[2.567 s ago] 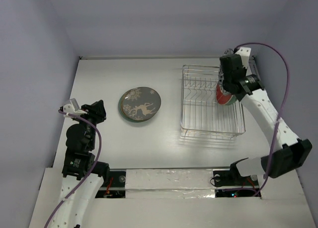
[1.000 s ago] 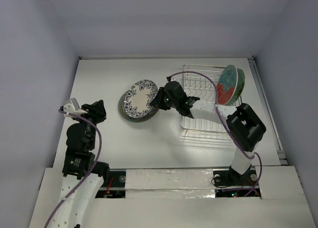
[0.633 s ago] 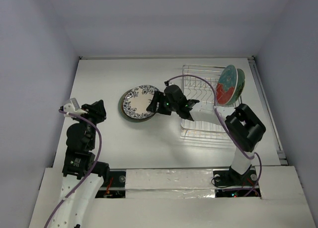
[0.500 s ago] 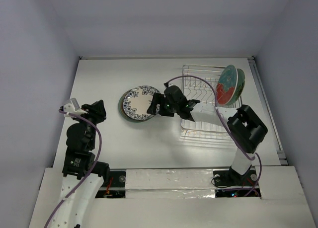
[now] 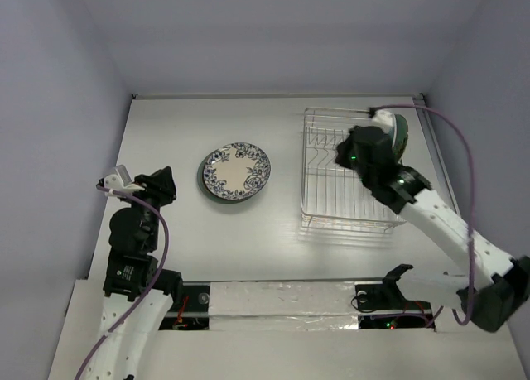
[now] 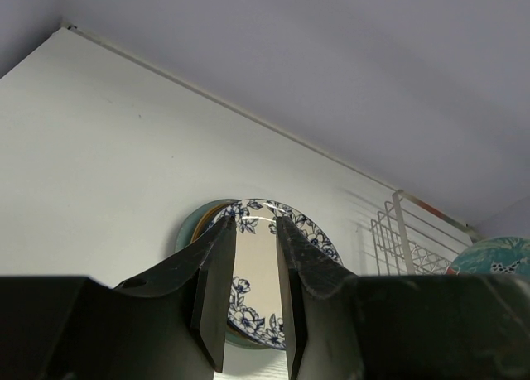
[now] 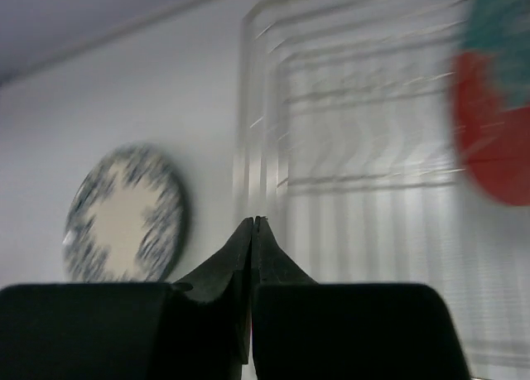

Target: Unload the plates from the dish rack

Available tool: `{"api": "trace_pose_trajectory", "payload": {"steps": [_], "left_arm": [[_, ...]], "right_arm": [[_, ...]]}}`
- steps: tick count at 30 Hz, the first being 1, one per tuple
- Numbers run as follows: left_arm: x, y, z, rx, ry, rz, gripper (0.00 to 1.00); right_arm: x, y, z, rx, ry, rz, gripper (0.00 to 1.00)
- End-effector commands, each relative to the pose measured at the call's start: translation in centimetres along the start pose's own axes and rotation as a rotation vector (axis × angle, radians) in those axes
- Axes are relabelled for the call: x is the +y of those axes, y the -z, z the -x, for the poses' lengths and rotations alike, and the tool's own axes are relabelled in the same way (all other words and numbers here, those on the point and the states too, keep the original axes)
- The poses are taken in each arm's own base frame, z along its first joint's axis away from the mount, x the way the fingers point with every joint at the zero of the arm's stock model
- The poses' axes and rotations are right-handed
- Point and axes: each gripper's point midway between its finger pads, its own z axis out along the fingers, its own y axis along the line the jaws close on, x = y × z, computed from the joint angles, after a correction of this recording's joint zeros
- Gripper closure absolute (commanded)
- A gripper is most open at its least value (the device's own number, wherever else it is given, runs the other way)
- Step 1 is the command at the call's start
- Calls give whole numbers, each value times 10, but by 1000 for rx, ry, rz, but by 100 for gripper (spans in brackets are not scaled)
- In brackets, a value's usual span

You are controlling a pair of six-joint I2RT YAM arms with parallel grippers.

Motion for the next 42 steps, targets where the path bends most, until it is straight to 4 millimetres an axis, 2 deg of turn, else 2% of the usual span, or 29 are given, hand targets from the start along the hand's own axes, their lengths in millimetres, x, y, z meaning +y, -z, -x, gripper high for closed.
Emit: {"api": "trace_pose_trajectory", "payload": {"steps": [1,2,4,5,6,7,8,10,13,18,21,23,25,26,28,29,31,32,35,39,40,42], "left_arm": [[-5,-1,8,-40,15,-24,77],[-5,-1,8,-39,15,-23,77],[-5,-1,7,-38,14,-22,76],[-4,-1,7,-38,13,-22,76],[-6,0,7,-34,12,-31,76],[-7,0,8,-39,15,-34,76],[-9,1,6,-34,14,-41,76],[-10,1,8,-40,18,-45,76],[-9,2,8,-40,18,-45,75],[-11,2,7,-36,17,-53,75],[-11,2,7,-36,17,-53,74],[-11,2,7,-36,17,-53,74],[-12,2,7,-36,17,-53,74],[-12,2,8,-38,16,-54,74],[-11,2,7,-37,16,-53,74],[-12,2,8,-39,18,-55,74],[-12,2,8,-40,18,-56,74],[-12,2,8,-42,19,-56,74],[-12,2,8,-42,19,-56,74],[-12,3,8,-41,22,-56,74],[-12,3,8,-40,21,-56,74],[-12,3,9,-42,20,-56,74]], "right_arm": [[-119,41,40,-175,41,-440,100],[-136,47,51,-197,32,-475,89],[-148,51,60,-216,24,-491,70],[-155,53,65,-216,36,-518,51],[-170,54,72,-223,37,-566,46],[-174,48,74,-199,61,-577,42],[-174,47,78,-191,63,-557,41],[-173,29,76,-141,83,-532,41],[-174,9,76,-98,108,-528,48],[-195,-16,77,-53,117,-568,48],[-210,-32,69,-10,126,-591,50],[-212,-44,66,16,141,-596,51],[-213,-49,64,44,163,-600,54],[-214,-53,67,55,184,-606,60],[-216,-53,68,72,205,-621,70],[-216,-51,74,67,222,-632,79],[-216,-49,77,86,244,-638,86],[-220,-45,81,84,258,-673,100],[-219,-35,93,95,295,-715,100],[-192,-20,108,62,330,-695,100],[-183,-13,122,23,332,-694,100],[-169,0,135,-14,364,-733,100]]}}
